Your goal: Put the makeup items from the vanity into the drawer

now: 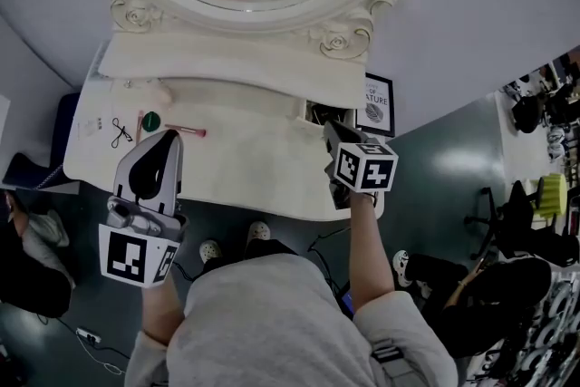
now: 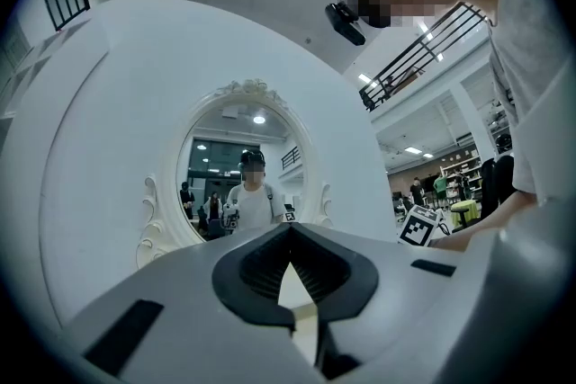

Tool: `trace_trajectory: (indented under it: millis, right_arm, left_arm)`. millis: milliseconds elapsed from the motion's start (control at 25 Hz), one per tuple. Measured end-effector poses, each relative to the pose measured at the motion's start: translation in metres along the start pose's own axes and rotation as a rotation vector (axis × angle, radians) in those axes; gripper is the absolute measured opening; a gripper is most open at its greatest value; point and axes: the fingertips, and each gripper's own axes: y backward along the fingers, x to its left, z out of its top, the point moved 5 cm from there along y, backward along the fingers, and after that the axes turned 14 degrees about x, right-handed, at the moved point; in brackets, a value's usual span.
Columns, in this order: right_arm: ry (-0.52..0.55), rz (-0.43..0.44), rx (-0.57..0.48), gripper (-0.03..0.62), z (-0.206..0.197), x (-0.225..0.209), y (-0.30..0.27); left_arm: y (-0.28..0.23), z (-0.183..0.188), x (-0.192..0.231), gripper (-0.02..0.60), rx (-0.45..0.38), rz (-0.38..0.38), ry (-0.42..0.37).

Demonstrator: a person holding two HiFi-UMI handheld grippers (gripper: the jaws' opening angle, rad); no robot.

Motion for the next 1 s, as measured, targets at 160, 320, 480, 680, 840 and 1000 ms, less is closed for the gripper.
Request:
trace_trajectory:
  millis: [160,320,480,680,840,1000]
  right_arm:
    - [0.028,0.005,-0.056,0.023,-0.002,0.020,0.016]
    - [0.068,0.003,-0.107,0.023,-0.002,0.040,0.032]
    - [0.067,0.026,-0.162,0.023,-0.004,0.059,0.048]
    - [0.087,0.021,-0.216,0.025,-0.012,0.078,0.067]
    - [0.097,0.016,-0.262,0.025,-0.019,0.091,0.083]
    - [0.111,0.012,-0.297,0.025,-0.026,0.103,0.096]
  left_arm:
    - [0.007,0.000,0.000,0.013,-0.008,-0.031,-0.004]
    - [0.012,0.003,0.002,0.014,-0.021,-0.056,-0.006]
    - [0.018,0.005,0.002,0.014,-0.030,-0.082,-0.011]
    - [0.024,0.007,0.000,0.014,-0.040,-0.116,-0.014]
    - [0.029,0.009,-0.003,0.013,-0.051,-0.149,-0.020]
    - [0.035,0.011,-0.005,0.013,-0.060,-0.174,-0.023]
